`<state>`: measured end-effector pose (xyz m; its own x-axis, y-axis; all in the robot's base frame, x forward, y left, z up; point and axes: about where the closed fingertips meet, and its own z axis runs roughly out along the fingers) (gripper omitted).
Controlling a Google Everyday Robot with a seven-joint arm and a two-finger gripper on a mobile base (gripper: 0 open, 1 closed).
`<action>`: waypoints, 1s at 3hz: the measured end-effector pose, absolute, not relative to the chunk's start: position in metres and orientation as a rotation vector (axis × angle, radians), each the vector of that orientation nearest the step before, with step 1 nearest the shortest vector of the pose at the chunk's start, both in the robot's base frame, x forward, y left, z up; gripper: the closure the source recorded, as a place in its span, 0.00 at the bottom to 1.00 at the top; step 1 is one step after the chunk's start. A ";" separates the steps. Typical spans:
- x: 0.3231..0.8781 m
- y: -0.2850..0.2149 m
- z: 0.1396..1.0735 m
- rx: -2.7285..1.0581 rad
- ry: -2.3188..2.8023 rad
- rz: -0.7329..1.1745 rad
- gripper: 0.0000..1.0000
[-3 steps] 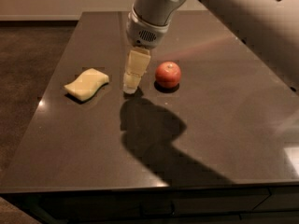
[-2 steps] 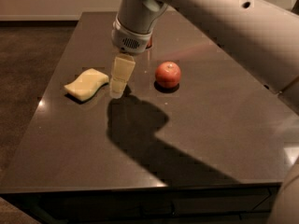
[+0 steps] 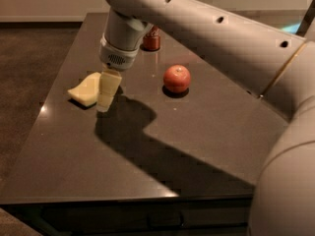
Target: Move sponge near coke can
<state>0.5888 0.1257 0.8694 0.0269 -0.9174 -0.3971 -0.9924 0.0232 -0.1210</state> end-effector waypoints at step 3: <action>0.599 0.158 0.846 -1.986 1.967 0.334 0.18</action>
Offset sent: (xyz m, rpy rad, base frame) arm 0.0125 0.0379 -0.0272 -0.0255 0.0531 0.0161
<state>0.5988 0.1585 0.8464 0.0218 -0.9219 -0.3869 -0.9979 0.0036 -0.0649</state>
